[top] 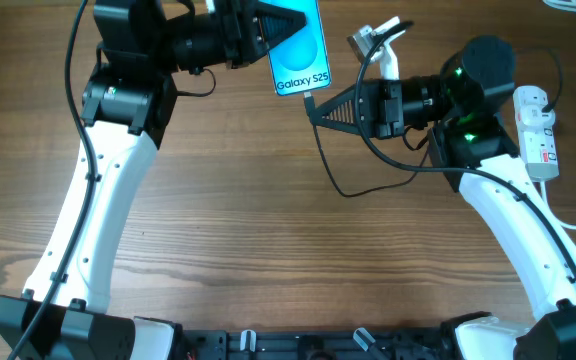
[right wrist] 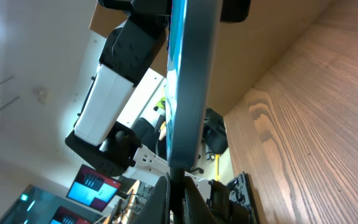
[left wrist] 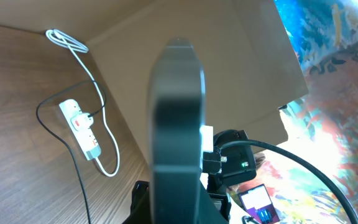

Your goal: Plug charger to phone and switch on socket

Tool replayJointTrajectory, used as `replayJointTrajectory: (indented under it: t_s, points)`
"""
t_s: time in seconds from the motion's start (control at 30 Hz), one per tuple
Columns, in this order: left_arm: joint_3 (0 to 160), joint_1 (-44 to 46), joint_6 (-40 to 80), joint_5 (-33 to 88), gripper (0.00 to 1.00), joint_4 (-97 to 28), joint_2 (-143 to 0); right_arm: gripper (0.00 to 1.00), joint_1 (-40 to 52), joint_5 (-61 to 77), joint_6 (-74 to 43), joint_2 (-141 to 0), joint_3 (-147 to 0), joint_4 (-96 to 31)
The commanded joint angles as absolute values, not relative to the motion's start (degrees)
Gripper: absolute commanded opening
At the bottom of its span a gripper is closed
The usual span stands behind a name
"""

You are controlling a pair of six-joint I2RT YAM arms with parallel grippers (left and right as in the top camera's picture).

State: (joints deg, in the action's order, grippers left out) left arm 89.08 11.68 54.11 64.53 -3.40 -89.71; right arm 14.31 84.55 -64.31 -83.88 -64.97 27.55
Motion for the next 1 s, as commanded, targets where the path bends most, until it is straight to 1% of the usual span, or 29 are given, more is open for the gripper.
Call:
replayJointTrajectory:
  t_s: [0.0,0.6,0.97]
  points:
    - [89.95,11.79,52.97,65.52,0.04,-3.03,-88.92,0.04,13.98,82.81,-64.69,-83.26,-65.34,28.03]
    - [89.95,12.93,52.71,65.52,0.04,-3.25,-88.92,0.04,13.98,82.72,-64.86,-83.26,-65.34,28.05]
    - [89.95,12.93,52.69,65.54,0.04,-3.49,-88.92,0.04,13.98,82.7,-69.06,-83.26,-65.34,31.07]
